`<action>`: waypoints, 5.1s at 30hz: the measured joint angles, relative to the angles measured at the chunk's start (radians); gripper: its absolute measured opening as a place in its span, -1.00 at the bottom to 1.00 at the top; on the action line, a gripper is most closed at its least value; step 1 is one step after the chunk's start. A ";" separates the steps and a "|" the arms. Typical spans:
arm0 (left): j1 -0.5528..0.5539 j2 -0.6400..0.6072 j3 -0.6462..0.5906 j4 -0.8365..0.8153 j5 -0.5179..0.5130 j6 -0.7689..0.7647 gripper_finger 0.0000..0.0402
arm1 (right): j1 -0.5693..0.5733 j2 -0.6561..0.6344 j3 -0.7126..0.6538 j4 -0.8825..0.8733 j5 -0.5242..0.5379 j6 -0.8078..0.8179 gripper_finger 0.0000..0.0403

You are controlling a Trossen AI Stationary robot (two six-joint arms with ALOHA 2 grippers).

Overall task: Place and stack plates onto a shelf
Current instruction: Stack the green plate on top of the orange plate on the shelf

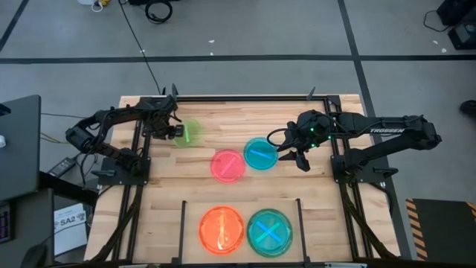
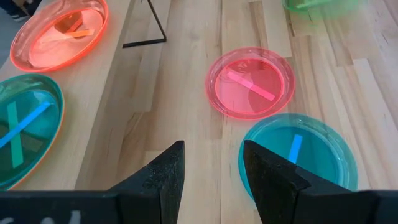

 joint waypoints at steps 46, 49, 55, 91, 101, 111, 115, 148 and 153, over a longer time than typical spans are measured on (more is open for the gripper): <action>0.000 -0.001 -0.044 0.190 0.039 0.018 -0.97 | 0.000 0.000 0.000 0.000 0.000 0.000 -0.16; 0.000 -0.001 -0.044 0.191 0.039 0.019 -0.97 | 0.000 0.000 0.000 0.000 0.000 0.000 -0.16; 0.000 -0.019 -0.045 0.195 0.037 0.022 -0.98 | 0.000 0.000 0.000 0.000 0.000 0.000 -0.16; -0.002 -0.497 -0.045 0.230 0.380 -0.074 -0.99 | 0.000 0.000 0.000 0.000 0.000 0.000 -0.16; -0.165 -0.606 -0.045 0.286 0.465 -0.232 -0.99 | 0.000 0.000 0.000 0.000 0.001 0.000 -0.16; -0.453 -0.632 -0.045 0.459 0.423 -0.434 -0.99 | 0.000 0.000 0.000 0.001 0.001 0.000 -0.16; -0.570 -0.631 -0.045 0.513 0.378 -0.503 -0.99 | 0.000 0.000 0.000 0.001 0.001 0.000 -0.16; -1.348 -0.625 -0.045 0.611 -0.261 -0.960 -0.99 | 0.000 0.000 0.000 0.001 0.001 0.004 -0.16; -1.407 -0.571 0.007 0.610 -0.307 -0.966 -0.99 | 0.000 0.000 0.000 0.001 0.001 0.004 -0.16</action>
